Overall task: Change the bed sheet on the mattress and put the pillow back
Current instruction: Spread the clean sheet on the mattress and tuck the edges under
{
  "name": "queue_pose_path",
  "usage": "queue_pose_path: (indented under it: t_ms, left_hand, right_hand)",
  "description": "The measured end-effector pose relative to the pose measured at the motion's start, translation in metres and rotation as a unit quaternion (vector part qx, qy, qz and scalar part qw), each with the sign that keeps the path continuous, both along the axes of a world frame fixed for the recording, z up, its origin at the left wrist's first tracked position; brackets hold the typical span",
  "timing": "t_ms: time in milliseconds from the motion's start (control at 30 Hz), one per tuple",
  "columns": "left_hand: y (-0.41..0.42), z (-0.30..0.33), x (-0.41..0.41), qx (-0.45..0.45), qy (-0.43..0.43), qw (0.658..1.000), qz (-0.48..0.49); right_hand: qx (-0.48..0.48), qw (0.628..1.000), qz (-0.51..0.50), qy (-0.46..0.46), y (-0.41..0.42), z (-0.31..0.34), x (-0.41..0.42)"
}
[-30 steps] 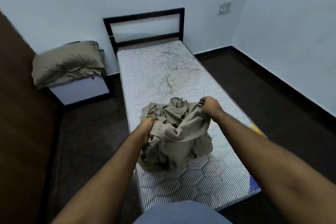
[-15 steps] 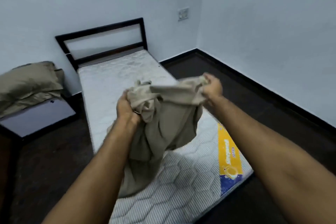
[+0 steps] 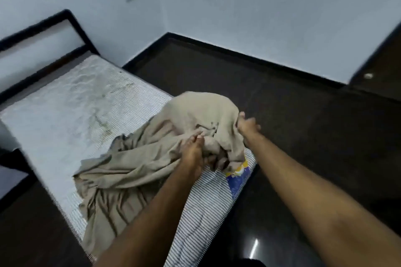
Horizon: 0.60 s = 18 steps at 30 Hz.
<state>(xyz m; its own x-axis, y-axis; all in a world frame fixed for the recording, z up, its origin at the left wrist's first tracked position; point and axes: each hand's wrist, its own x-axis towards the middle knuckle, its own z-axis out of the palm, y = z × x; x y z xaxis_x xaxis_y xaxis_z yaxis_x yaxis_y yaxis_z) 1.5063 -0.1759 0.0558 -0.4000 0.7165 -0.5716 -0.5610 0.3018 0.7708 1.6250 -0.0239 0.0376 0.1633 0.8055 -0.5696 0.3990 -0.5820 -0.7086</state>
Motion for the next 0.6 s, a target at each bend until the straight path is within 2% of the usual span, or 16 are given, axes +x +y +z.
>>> queue_pose_path:
  t_ms: [67, 133, 167, 200, 300, 433, 500, 600]
  left_hand:
    - [0.003, -0.021, 0.024, -0.041, 0.003, 0.999, -0.033]
    - [0.003, -0.036, 0.048, -0.076, 0.020, 0.994, -0.073]
    - [0.001, -0.043, 0.058, -0.084, 0.026, 0.992, -0.089]
    - [-0.001, -0.048, 0.064, -0.090, 0.036, 0.990, -0.100]
    - [-0.003, -0.067, 0.075, -0.103, 0.064, 0.985, -0.123]
    - [-0.007, -0.088, 0.065, -0.134, 0.122, 0.976, -0.123]
    - [-0.016, -0.091, 0.058, -0.158, 0.090, 0.979, -0.092]
    - [-0.034, -0.092, 0.050, -0.197, -0.014, 0.980, -0.011]
  right_hand:
    - [-0.086, 0.979, -0.065, 0.173, -0.046, -0.023, 0.030]
    - [-0.188, 0.908, -0.058, 0.370, -0.087, -0.043, 0.051]
    - [-0.200, 0.886, -0.034, 0.418, -0.103, -0.055, 0.058]
    - [-0.199, 0.884, -0.040, 0.422, -0.116, -0.063, 0.062]
    - [-0.113, 0.914, -0.121, 0.372, -0.138, -0.081, 0.072]
    - [-0.102, 0.925, -0.112, 0.347, -0.147, -0.083, 0.077]
    - [-0.078, 0.937, -0.103, 0.325, -0.142, -0.084, 0.077]
    - [-0.049, 0.939, -0.059, 0.335, -0.135, -0.073, 0.074]
